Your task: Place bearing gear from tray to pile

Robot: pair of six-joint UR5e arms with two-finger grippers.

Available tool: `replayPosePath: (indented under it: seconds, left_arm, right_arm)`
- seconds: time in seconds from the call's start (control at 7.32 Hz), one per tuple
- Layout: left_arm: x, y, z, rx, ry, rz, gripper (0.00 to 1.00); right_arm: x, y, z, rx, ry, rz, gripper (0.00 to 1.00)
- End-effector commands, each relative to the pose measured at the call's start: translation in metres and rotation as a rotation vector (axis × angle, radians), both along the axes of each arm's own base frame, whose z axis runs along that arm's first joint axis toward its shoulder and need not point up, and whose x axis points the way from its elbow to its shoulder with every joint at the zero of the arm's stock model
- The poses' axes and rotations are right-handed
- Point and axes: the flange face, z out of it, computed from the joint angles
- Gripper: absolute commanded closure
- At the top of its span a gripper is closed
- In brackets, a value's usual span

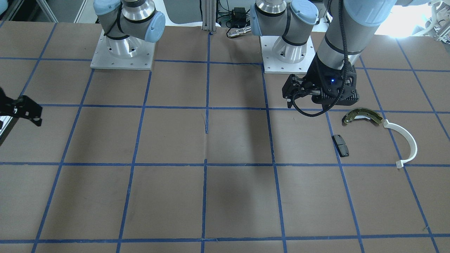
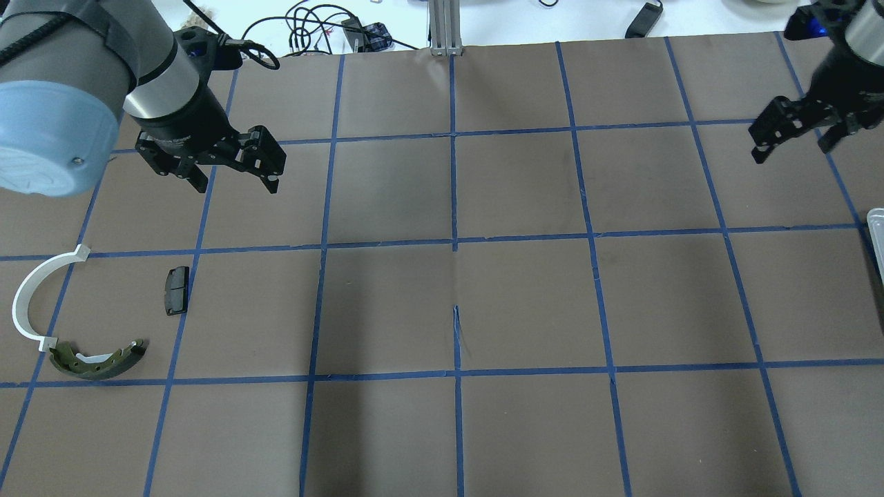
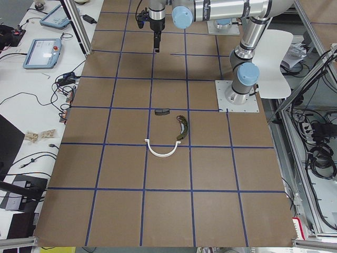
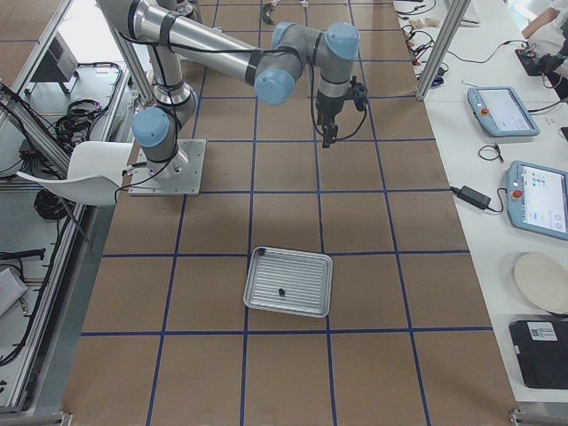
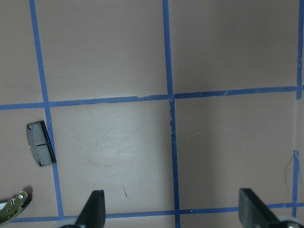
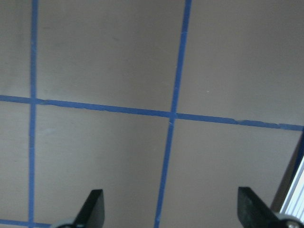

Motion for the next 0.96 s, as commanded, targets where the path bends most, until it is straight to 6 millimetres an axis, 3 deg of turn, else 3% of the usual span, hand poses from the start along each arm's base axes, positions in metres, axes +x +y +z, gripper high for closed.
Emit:
replayPosePath:
  seconds: [0.0, 0.27, 0.41, 0.68, 0.82]
  left_arm:
    - [0.0, -0.001, -0.002, 0.003, -0.001, 0.0, 0.0]
    - [0.0, 0.002, 0.001, -0.003, -0.003, 0.001, 0.0]
    - [0.0, 0.0, -0.001, 0.002, -0.004, 0.001, 0.0]
    - [0.001, 0.0, -0.002, 0.003, -0.006, 0.0, 0.0]
    - [0.001, -0.001, -0.003, 0.006, -0.006, 0.0, 0.0]
  right_arm:
    - [-0.114, -0.005, -0.034, -0.073, 0.062, 0.074, 0.0]
    - [-0.236, 0.032, -0.091, -0.029, 0.04, 0.166, 0.0]
    - [-0.277, 0.046, -0.124, -0.024, 0.032, 0.147, 0.0]
    - [-0.331, 0.08, -0.171, -0.002, -0.021, 0.124, 0.0]
    - [-0.339, 0.088, -0.184, 0.023, -0.031, 0.111, 0.04]
